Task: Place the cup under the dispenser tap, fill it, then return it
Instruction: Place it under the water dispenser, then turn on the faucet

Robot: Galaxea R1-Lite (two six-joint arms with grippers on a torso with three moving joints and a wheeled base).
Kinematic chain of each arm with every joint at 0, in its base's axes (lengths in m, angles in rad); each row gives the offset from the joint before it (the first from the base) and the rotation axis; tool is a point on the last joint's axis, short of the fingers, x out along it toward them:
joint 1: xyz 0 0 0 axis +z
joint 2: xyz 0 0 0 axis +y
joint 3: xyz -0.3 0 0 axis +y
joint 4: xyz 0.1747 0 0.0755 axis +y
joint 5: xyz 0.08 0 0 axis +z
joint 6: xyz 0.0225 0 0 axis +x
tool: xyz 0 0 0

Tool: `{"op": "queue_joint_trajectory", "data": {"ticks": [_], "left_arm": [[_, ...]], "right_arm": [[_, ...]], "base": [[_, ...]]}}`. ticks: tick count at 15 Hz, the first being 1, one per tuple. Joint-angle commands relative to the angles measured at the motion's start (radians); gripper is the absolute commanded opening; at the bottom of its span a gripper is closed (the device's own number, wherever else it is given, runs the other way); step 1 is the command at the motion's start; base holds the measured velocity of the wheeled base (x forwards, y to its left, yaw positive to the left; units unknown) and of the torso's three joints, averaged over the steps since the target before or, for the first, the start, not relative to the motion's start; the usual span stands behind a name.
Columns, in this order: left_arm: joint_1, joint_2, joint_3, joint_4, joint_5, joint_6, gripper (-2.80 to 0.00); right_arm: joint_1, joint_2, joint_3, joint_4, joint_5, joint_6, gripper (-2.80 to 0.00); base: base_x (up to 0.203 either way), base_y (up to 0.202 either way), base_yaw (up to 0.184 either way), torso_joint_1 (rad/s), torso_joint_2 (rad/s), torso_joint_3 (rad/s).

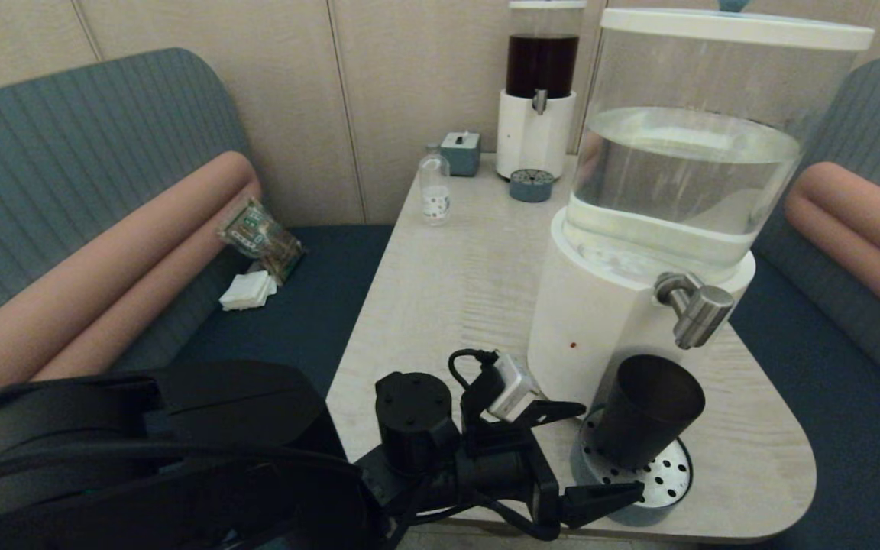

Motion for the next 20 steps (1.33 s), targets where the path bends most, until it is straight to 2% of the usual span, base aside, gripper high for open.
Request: {"op": "queue_joint_trajectory", "data": {"ticks": [1,4,5,6,9,12,14,17,19,20], "left_arm": [[0.006,-0.119,0.105,-0.009,0.004,0.000,0.00],[0.019,-0.279,0.271,-0.009,0.037,0.000,0.00],[0.025,-0.330,0.327,-0.009,0.049,-0.001,-2.22],[0.035,-0.383,0.384,-0.009,0.061,-0.002,-2.80],[0.094,-0.538,0.488,-0.009,0.136,-0.028,-2.80],[0.194,-0.669,0.574,-0.009,0.334,-0.094,-2.80],[0.263,-0.778,0.595,-0.009,0.435,-0.134,-2.80],[0.484,-0.913,0.663,-0.009,0.517,-0.172,-2.80],[0.624,-1.051,0.706,-0.009,0.526,-0.173,-2.80],[0.670,-1.123,0.724,-0.009,0.526,-0.173,-2.80]], "right_arm": [[-0.001,-0.002,0.000,0.000,0.000,-0.001,-2.80],[0.000,-0.003,0.000,0.000,0.000,-0.001,-2.80],[0.000,-0.003,0.000,0.000,0.000,-0.001,-2.80],[0.000,-0.003,0.000,0.002,0.000,-0.001,-2.80],[0.000,-0.003,0.000,0.001,0.000,-0.001,-2.80],[0.000,-0.003,0.000,0.000,0.000,-0.001,-2.80],[0.000,-0.003,0.000,0.000,0.000,-0.001,-2.80],[0.000,-0.003,0.000,0.000,0.000,-0.001,-2.80],[0.000,-0.002,0.000,0.000,0.000,-0.001,-2.80],[0.000,-0.003,0.000,0.000,0.000,-0.001,-2.80]], "base": [[0.000,0.000,0.000,0.000,0.00,0.000],[0.000,0.000,0.000,0.000,0.00,0.000],[0.000,0.000,0.000,0.000,0.00,0.000],[0.000,0.000,0.000,0.000,0.00,0.000],[0.000,0.000,0.000,0.000,0.00,0.000],[0.000,0.000,0.000,0.000,0.00,0.000],[0.000,0.000,0.000,0.000,0.00,0.000],[0.000,0.000,0.000,0.000,0.00,0.000],[0.000,0.000,0.000,0.000,0.00,0.000],[0.000,0.000,0.000,0.000,0.00,0.000]]}}
